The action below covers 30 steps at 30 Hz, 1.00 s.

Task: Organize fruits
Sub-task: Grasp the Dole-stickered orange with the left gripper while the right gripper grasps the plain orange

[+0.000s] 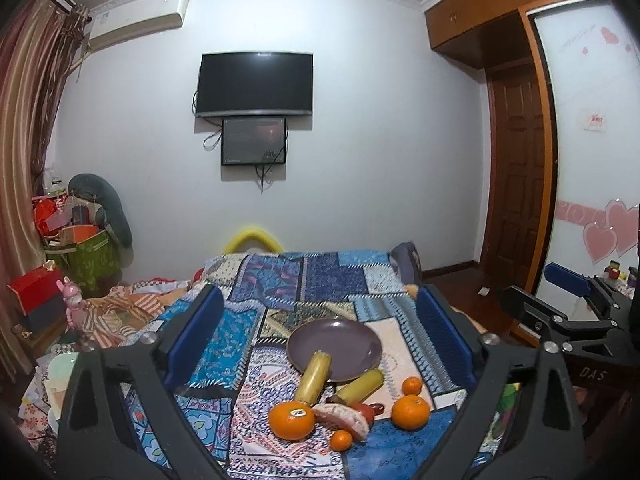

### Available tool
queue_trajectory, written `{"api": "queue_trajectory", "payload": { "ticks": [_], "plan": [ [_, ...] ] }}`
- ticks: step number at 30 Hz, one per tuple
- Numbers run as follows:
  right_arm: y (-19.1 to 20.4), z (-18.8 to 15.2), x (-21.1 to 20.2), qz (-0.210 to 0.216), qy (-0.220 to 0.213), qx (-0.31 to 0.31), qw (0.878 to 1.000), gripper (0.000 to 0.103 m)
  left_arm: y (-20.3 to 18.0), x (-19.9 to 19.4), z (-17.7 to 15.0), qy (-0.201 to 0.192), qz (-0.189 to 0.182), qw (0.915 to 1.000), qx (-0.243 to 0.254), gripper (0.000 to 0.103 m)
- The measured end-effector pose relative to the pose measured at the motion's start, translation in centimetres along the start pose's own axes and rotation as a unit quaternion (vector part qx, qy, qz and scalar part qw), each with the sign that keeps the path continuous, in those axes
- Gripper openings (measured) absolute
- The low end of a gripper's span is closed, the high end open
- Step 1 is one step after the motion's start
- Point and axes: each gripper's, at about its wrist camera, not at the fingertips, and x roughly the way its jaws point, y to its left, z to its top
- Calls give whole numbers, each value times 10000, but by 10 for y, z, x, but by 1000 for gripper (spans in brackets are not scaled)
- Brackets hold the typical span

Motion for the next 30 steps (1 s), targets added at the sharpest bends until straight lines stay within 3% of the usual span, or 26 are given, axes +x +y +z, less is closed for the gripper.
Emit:
{"api": "queue_trajectory", "payload": {
  "ticks": [1, 4, 12, 19, 26, 30],
  "plan": [
    [-1, -3, 3, -31, 66, -19, 10000, 101, 3, 6, -2, 93, 29, 10000, 19, 85],
    [-5, -13, 17, -132, 306, -129, 9994, 91, 11, 25, -10, 428, 104, 9990, 56, 79],
    [-22, -44, 49, -68, 1135, -104, 9935, 74, 35, 81, -47, 1469, 8, 9892, 35, 75],
    [-29, -80, 85, 89, 2110, -95, 9774, 74, 45, 124, -88, 2371, -189, 9713, 56, 75],
    [-32, -107, 104, 165, 2672, -60, 9635, 74, 57, 163, -125, 3163, -342, 9479, -158, 75],
    [-36, -120, 116, 303, 2982, 73, 9540, 74, 56, 180, -142, 3421, -447, 9383, -218, 75]
  ]
}}
